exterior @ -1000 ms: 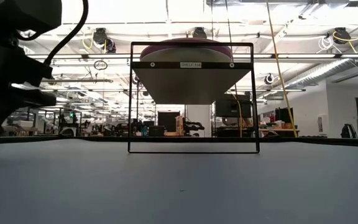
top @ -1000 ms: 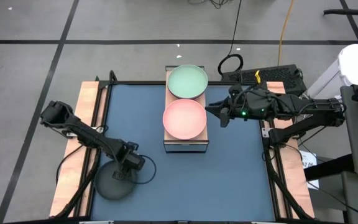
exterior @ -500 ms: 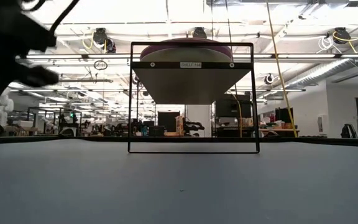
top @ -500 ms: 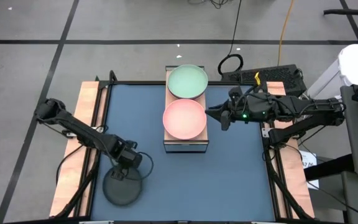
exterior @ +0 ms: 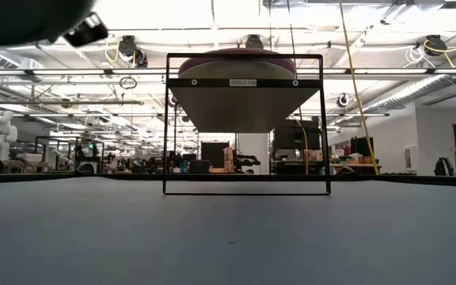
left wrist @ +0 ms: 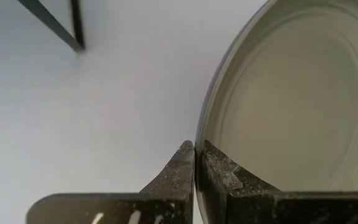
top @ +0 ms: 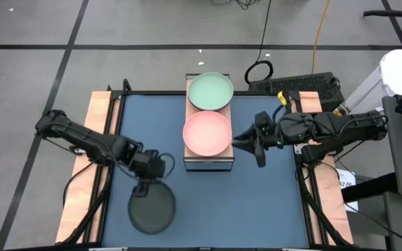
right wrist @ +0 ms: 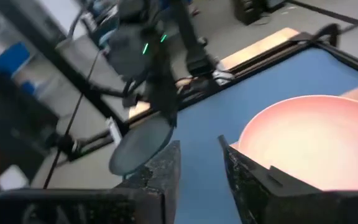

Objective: Place and stack plates onto a shelf
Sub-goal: Stack the black plate on top of the orange plate on the shelf

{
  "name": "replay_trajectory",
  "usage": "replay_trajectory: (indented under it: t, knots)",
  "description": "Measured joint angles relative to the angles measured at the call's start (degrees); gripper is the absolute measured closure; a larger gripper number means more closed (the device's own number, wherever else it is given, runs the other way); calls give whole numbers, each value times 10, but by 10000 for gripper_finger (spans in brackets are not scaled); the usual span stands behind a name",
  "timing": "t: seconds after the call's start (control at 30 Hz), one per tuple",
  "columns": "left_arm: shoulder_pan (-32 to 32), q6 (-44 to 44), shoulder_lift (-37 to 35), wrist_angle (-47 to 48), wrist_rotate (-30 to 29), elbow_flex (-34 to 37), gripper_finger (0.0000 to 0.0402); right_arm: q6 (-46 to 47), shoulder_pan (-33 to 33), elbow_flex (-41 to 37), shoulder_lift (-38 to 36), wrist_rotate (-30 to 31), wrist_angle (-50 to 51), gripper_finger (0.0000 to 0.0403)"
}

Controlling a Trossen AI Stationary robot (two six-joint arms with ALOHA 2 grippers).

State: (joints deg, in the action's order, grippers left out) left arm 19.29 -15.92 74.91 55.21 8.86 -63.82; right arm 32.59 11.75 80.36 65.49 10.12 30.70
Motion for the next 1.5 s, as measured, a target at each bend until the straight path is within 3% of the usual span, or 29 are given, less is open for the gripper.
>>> replay_trajectory:
  t: [0.3, 0.57, 0.8, 0.9, 1.5]
  knots:
    - [-81, -132, 1, -6, -26, -119, 392, -113, 0, 0, -11, -44, 0, 397]
    - [-161, -237, 1, -30, -60, -184, 392, -197, 0, 0, -51, -44, 17, 402]
    - [-216, -366, 7, -81, -148, -190, 392, -250, 0, 0, -87, -43, 33, 403]
    - [-233, -400, 23, -105, -150, -190, 392, -261, 0, -8, -103, -43, 39, 403]
    - [-266, -488, 100, -105, -173, -190, 392, -258, 0, -107, -189, -50, 36, 403]
